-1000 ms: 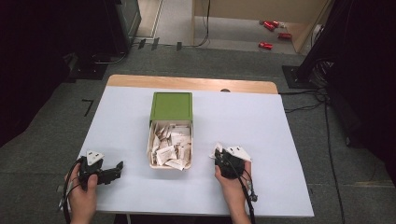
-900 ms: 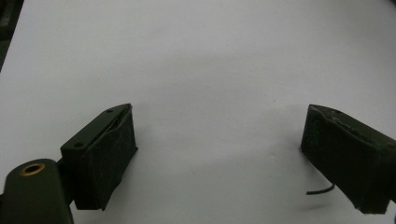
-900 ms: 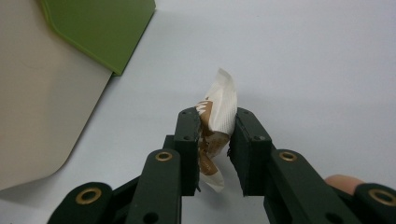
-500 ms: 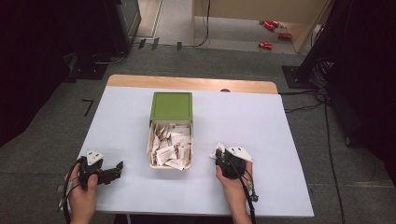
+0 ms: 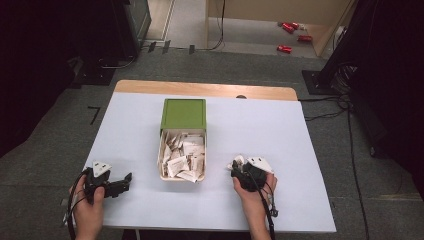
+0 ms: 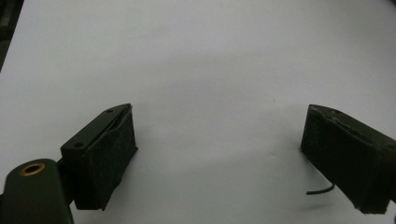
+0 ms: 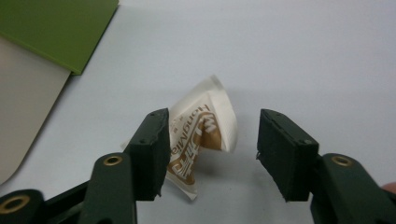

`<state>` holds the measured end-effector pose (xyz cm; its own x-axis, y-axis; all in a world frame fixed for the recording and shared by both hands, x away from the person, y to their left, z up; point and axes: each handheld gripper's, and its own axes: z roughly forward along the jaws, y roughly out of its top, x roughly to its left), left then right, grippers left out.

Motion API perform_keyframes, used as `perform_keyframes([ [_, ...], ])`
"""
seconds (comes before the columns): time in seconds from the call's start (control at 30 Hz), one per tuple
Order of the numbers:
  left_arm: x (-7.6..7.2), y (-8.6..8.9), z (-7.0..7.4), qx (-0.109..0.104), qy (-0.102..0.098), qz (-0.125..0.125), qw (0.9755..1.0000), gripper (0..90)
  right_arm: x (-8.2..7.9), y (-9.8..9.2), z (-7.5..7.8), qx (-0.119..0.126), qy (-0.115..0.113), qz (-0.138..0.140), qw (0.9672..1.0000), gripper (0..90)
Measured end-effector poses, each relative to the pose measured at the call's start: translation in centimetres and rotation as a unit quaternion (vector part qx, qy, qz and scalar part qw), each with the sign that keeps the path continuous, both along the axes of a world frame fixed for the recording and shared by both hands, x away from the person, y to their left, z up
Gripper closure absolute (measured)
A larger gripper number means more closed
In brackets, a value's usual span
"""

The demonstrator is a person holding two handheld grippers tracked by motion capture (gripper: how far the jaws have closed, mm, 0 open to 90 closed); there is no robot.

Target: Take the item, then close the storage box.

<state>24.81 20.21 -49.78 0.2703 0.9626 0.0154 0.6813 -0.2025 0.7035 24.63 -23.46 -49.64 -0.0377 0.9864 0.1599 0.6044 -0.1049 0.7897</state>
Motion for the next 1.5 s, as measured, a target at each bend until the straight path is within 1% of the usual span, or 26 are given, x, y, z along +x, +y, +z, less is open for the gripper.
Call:
perform_keyframes([
  [0.13,0.0,0.0,0.0,0.0,0.0,0.0,1.0,10.7,-0.2,0.1,0.2,-0.004,-0.001,0.001,1.0,42.3],
  [0.33,0.0,0.0,0.0,0.0,0.0,0.0,1.0,10.7,-0.3,0.2,0.8,-0.002,-0.005,0.001,1.0,40.8],
  [0.47,0.0,0.0,0.0,0.0,0.001,0.0,1.0,10.7,-0.4,0.4,1.3,0.0,-0.01,0.005,0.9999,38.6],
  [0.5,0.0,0.0,0.0,0.0,0.001,0.0,1.0,10.7,-0.5,0.6,1.6,0.0,-0.011,0.009,0.9999,34.9],
  [0.53,0.0,0.0,0.0,0.0,0.001,0.0,1.0,10.7,-0.5,0.6,1.6,0.0,-0.011,0.009,0.9999,34.9],
  [0.57,0.0,0.0,0.0,0.0,0.001,0.0,1.0,10.7,-0.5,0.7,1.7,0.0,-0.011,0.01,0.9999,32.9],
  [0.6,0.0,0.0,0.0,0.0,0.001,0.0,1.0,10.7,-0.5,0.9,1.9,-0.002,-0.011,0.013,0.9998,26.7],
  [0.63,0.0,0.0,0.0,0.0,0.001,0.0,1.0,10.7,-0.5,0.9,1.9,-0.002,-0.011,0.013,0.9998,26.7],
  [0.67,0.0,0.0,0.0,0.0,0.001,0.0,1.0,10.7,-0.6,1.1,2.3,-0.005,-0.011,0.018,0.9998,20.6],
  [0.7,0.0,0.0,0.0,0.0,0.001,0.0,1.0,10.7,-0.6,1.1,2.3,-0.005,-0.011,0.018,0.9998,20.6],
  [0.73,0.0,0.0,0.0,0.0,0.001,0.0,1.0,10.7,-0.6,1.2,2.6,-0.006,-0.013,0.021,0.9997,15.6],
  [0.77,0.0,0.0,0.0,0.0,0.001,0.0,1.0,10.7,-0.6,1.2,2.6,-0.006,-0.013,0.021,0.9997,15.6],
  [0.8,0.0,0.0,0.0,0.0,0.001,0.0,1.0,10.7,-0.7,1.2,2.8,-0.009,-0.01,0.022,0.9997,13.7],
  [0.83,0.0,0.0,0.0,0.0,0.001,0.0,1.0,10.7,-0.7,1.2,2.9,-0.012,-0.009,0.021,0.9997,13.6],
  [0.97,0.0,0.0,0.0,0.0,0.001,0.0,1.0,10.7,-0.9,1.3,3.5,-0.01,-0.007,0.022,0.9997,13.4],
  [1.13,0.0,0.0,0.0,0.0,0.001,0.0,1.0,10.7,-1.1,1.4,4.1,-0.011,-0.011,0.023,0.9996,13.5],
  [1.23,0.0,0.0,0.0,0.0,0.001,0.0,1.0,10.7,-1.3,1.8,4.8,-0.013,-0.017,0.026,0.9994,13.4],
  [1.3,0.0,0.0,0.0,0.0,0.001,0.0,1.0,10.7,-1.3,1.9,5.0,-0.012,-0.019,0.027,0.9994,13.5],
  [1.37,0.0,0.0,0.0,0.0,0.001,0.0,1.0,10.7,-1.4,2.1,5.6,-0.012,-0.025,0.031,0.9991,13.5],
  [1.4,0.0,0.0,0.0,0.0,0.001,0.0,1.0,10.7,-1.4,2.1,5.6,-0.012,-0.025,0.031,0.9991,13.5],
  [1.5,0.0,0.0,0.0,0.0,0.001,0.0,1.0,10.7,-1.6,2.5,6.3,-0.011,-0.032,0.037,0.9987,13.6],
])
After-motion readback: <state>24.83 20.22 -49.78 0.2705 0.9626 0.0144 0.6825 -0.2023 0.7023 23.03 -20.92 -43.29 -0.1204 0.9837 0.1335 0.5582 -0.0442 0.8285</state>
